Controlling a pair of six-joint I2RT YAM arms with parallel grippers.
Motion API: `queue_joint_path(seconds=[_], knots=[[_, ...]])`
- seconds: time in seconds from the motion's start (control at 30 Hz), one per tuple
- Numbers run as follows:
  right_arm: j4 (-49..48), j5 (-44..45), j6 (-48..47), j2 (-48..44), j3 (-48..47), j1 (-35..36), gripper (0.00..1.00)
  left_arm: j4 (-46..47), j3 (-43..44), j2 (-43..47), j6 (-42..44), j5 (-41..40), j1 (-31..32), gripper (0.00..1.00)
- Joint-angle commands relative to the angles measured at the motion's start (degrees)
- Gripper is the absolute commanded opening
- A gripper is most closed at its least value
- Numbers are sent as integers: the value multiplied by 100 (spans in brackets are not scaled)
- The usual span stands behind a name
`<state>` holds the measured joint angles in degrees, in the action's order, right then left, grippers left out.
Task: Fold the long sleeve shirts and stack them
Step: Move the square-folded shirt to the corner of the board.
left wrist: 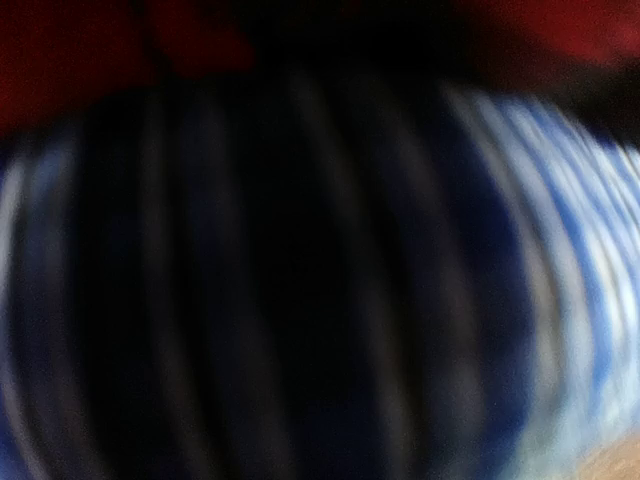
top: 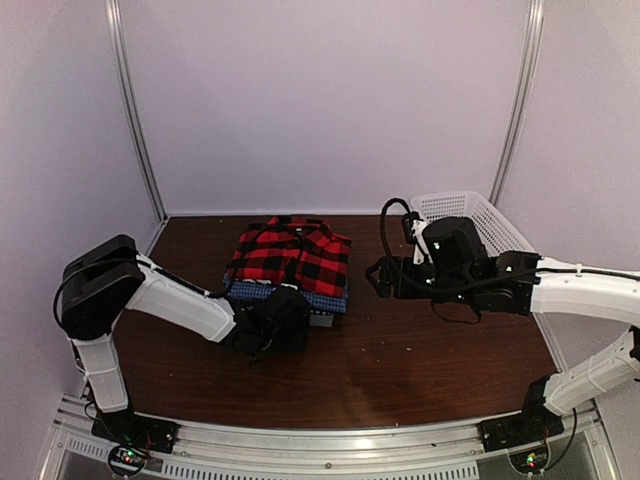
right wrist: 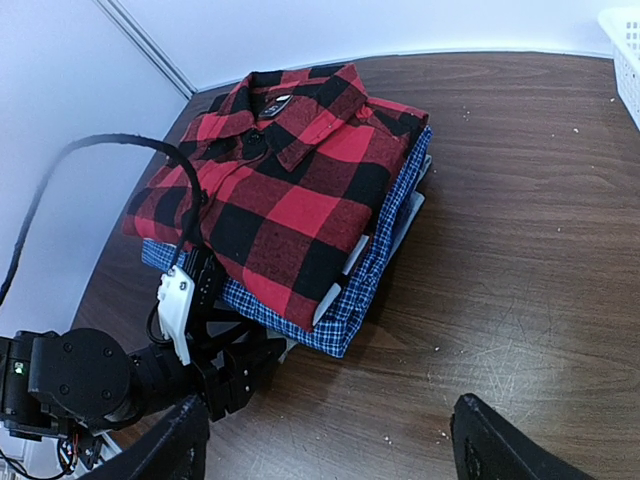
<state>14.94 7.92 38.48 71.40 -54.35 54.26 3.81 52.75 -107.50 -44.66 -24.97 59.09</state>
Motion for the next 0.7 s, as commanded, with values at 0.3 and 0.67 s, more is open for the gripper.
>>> queue_joint_path(seconds=[0.3,0.67], knots=[[123,209,75,-147,69,6,85,-224,854,-803,486,889,-1007,55],[184,227,56,-126,35,-71,85,-920,2404,-1561,1061,1655,-1937,54]])
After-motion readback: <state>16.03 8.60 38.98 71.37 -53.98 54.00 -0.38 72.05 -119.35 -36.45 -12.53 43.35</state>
